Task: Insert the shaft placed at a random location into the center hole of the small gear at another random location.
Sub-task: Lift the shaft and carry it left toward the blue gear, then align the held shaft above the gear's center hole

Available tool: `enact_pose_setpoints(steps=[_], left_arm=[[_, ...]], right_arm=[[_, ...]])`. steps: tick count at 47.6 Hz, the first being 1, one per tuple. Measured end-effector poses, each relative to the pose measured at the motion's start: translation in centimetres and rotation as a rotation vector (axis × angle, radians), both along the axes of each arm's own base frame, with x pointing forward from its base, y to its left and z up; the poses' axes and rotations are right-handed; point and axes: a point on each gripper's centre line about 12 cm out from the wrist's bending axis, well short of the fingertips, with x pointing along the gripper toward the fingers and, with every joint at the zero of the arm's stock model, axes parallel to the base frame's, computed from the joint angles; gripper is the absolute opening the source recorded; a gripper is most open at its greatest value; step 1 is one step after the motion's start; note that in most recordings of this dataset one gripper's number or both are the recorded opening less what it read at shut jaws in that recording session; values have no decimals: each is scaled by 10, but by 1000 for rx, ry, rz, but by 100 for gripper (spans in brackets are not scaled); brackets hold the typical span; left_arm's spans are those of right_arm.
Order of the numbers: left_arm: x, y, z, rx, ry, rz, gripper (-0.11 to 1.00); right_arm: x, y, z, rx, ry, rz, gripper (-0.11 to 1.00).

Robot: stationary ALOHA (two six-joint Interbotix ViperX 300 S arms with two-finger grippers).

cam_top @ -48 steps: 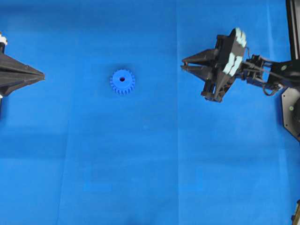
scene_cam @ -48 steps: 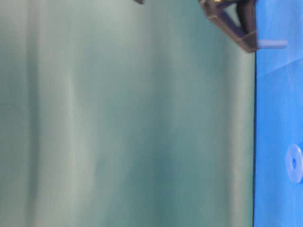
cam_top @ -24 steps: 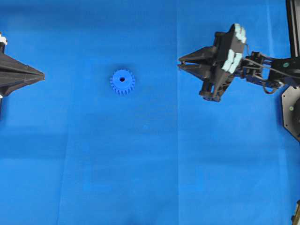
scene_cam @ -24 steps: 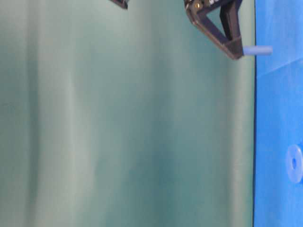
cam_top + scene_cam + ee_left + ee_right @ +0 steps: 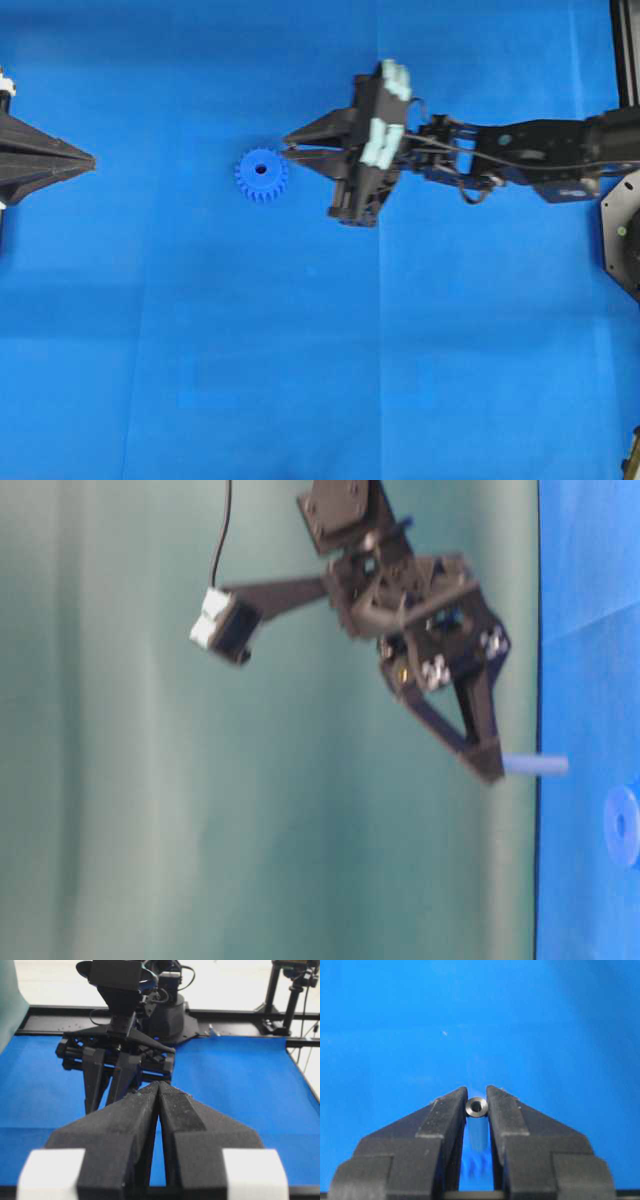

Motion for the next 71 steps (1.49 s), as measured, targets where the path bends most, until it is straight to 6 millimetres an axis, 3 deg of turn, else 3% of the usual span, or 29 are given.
enact_pose_setpoints(steps=[16, 36, 47, 53, 71], left_arm=[[0, 0, -1, 0, 3, -2, 0], [0, 0, -2, -1, 11, -2, 0], [0, 0, -2, -1, 11, 0, 0], [0, 0, -2, -1, 11, 0, 0], [0, 0, -2, -1, 12, 0, 0]], right_arm=[[32, 0, 3, -4, -9, 17, 3], [33, 0, 0, -4, -2, 16, 3], [36, -2, -30, 0, 48, 11, 3], [37, -3, -36, 0, 46, 7, 3], [37, -4, -35, -2, 44, 6, 3]])
